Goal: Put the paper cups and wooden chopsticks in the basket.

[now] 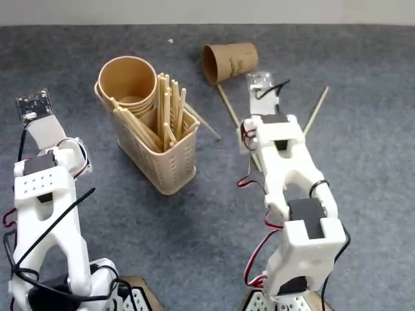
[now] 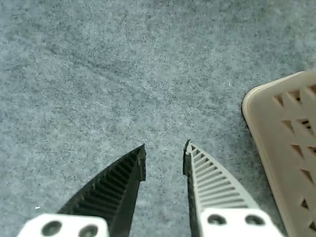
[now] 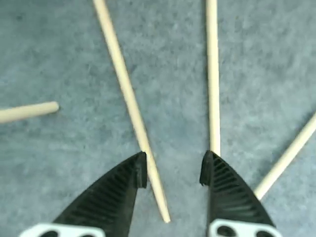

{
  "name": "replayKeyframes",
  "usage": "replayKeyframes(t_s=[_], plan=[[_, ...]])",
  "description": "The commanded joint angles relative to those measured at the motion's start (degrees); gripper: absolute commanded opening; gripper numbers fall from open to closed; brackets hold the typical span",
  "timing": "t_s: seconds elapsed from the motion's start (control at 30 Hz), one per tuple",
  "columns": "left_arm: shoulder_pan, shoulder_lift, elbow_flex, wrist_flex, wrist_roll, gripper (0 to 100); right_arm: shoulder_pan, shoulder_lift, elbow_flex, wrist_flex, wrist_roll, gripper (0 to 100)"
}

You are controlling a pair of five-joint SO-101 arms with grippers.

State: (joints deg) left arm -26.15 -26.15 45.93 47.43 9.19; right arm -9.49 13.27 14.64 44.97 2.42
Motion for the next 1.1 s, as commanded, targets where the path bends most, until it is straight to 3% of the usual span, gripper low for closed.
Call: replayKeyframes(t_s=[0.0,0.2,0.37,0.73,0.8,0.97,1.07], plan=[[1.0,-1.1,-0.1,-0.6,-0.4,15,0.3,-0.3,-2.9,2.9,0.3,18.9],[1.0,-1.1,-0.1,-0.6,-0.4,15,2.1,0.0,-4.0,1.1,4.0,19.5],[1.6,-1.1,-0.1,-0.6,-0.4,15,2.2,0.3,-4.0,-1.3,4.1,30.3],[1.6,-1.1,0.8,-0.8,-0.5,15,6.4,3.1,-2.9,-4.6,6.8,30.6],[1.6,-1.1,0.8,-0.8,-0.5,15,5.8,6.5,-2.8,-4.3,6.9,27.6],[1.6,-1.1,0.8,-0.8,-0.5,15,5.3,12.7,-3.7,-4.3,6.9,6.8],[1.6,-1.2,0.7,-0.8,-0.5,15,5.5,13.3,-4.4,-4.3,6.5,0.3]])
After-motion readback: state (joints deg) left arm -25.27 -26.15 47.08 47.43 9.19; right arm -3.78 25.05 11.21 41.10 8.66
